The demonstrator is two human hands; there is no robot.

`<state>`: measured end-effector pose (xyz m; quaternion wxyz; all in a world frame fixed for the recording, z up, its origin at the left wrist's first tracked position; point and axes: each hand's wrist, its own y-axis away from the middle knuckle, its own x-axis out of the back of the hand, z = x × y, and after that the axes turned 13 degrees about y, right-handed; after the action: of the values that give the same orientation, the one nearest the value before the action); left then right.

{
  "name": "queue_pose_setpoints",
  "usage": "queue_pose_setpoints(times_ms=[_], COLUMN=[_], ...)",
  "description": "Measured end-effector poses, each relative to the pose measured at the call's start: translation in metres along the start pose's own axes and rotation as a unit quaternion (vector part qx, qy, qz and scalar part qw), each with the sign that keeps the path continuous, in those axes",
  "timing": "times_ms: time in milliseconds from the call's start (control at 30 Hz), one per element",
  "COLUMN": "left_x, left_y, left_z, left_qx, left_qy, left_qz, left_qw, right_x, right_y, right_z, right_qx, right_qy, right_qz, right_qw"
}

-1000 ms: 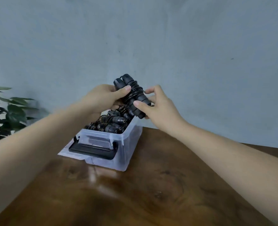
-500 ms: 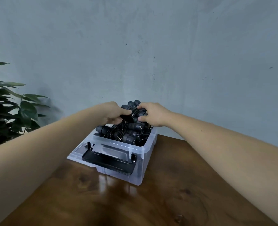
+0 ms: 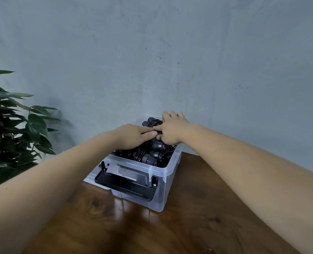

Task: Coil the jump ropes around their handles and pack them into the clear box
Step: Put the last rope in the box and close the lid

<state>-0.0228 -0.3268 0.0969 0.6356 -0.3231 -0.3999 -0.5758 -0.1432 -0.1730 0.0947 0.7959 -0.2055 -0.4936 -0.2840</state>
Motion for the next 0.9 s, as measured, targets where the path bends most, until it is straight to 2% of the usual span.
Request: queue_pose_setpoints(times_ms=[133, 200, 367, 533, 600, 700, 833, 900], left_x=[0.002, 0.002, -0.012, -0.032, -0.03, -0.023, -0.023, -0.023], left_y=[0.009, 0.014, 0.032, 0.036, 0.036, 0.035, 0.028, 0.021], left_z=[-0.003, -0.008, -0.005, 0.002, 0.002, 0.003, 0.011, 0.01], left_qx=[0.044, 0.044, -0.006, 0.031, 0.007, -0.043, -0.113, -0.126], left_qy=[0.043, 0.046, -0.005, -0.026, 0.013, 0.061, 0.0, -0.012], left_qz=[-0.037, -0.023, 0.036, 0.1, 0.116, 0.097, 0.119, 0.143], left_qw=[0.997, 0.998, 0.999, 0.994, 0.993, 0.993, 0.986, 0.982], right_x=[-0.007, -0.007, 0.0, 0.003, 0.006, 0.011, 0.021, 0.031], right_y=[0.004, 0.004, 0.01, 0.017, 0.029, 0.053, 0.094, 0.12], right_z=[0.004, 0.004, 0.0, -0.005, -0.007, -0.005, 0.004, 0.007], right_qx=[-0.016, -0.015, -0.019, -0.04, -0.063, -0.087, -0.105, -0.081], right_qy=[-0.156, -0.176, -0.153, -0.145, -0.124, -0.105, -0.106, -0.081], right_qz=[-0.015, -0.019, -0.048, -0.086, -0.096, -0.113, -0.13, -0.145], right_qw=[0.988, 0.984, 0.987, 0.985, 0.986, 0.984, 0.98, 0.983])
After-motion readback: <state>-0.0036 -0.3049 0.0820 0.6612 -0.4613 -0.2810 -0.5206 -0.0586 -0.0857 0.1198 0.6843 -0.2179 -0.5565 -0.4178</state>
